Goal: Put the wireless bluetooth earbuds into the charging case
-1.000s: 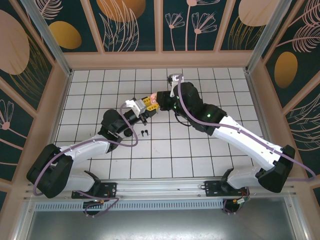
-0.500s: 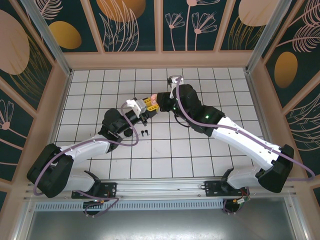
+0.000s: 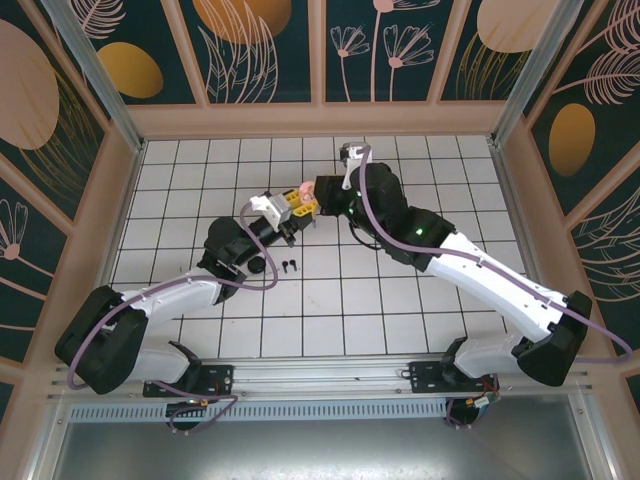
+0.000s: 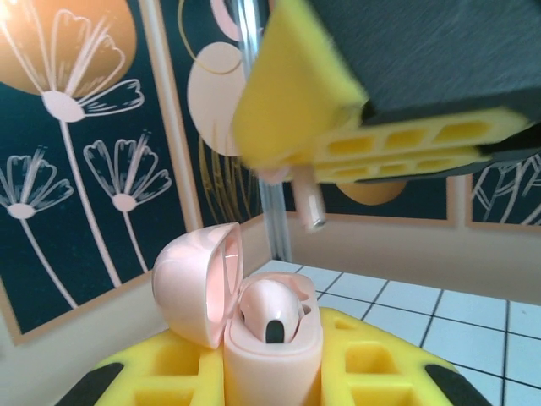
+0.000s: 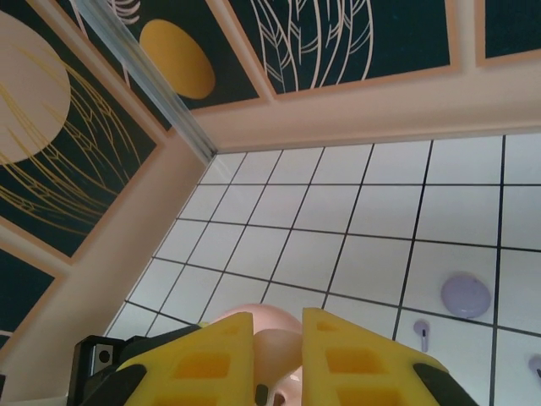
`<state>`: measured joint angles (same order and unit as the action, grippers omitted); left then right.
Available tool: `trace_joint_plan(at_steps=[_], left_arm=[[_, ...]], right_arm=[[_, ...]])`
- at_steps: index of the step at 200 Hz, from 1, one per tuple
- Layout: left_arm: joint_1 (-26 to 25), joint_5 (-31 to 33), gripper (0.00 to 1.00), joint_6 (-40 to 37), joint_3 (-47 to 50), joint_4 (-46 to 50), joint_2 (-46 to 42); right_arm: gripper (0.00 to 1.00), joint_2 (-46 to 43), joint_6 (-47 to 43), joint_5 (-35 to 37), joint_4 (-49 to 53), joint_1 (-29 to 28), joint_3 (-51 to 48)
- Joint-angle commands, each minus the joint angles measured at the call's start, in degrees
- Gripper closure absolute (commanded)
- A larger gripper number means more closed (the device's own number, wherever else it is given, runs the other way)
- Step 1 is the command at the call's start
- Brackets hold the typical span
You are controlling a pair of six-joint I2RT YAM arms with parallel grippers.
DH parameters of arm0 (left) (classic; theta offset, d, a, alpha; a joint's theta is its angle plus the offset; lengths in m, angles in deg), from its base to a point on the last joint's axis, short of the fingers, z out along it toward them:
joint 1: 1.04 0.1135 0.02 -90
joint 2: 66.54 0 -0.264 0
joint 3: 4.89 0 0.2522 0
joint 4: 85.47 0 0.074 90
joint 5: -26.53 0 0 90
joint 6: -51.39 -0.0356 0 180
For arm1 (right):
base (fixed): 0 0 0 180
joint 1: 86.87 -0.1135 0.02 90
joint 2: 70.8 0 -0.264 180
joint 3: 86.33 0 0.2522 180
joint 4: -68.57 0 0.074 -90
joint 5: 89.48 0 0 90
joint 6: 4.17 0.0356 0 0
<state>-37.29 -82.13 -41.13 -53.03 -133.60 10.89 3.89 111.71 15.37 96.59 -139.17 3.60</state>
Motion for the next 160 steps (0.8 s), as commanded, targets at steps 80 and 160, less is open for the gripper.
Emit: trace_joint_plan(at_steps=[80, 160], left_arm=[[-0.4, 4.4, 1.0, -1.4, -0.9, -5.9, -0.1], [-0.3, 2.0, 1.0, -1.5, -0.3, -6.1, -0.8]], right_arm=[[0.84, 0.1, 2.8, 0.8, -3.7, -0.4, 0.5], [0.84, 3.6, 2.0, 0.4, -4.6, -0.3, 2.6]])
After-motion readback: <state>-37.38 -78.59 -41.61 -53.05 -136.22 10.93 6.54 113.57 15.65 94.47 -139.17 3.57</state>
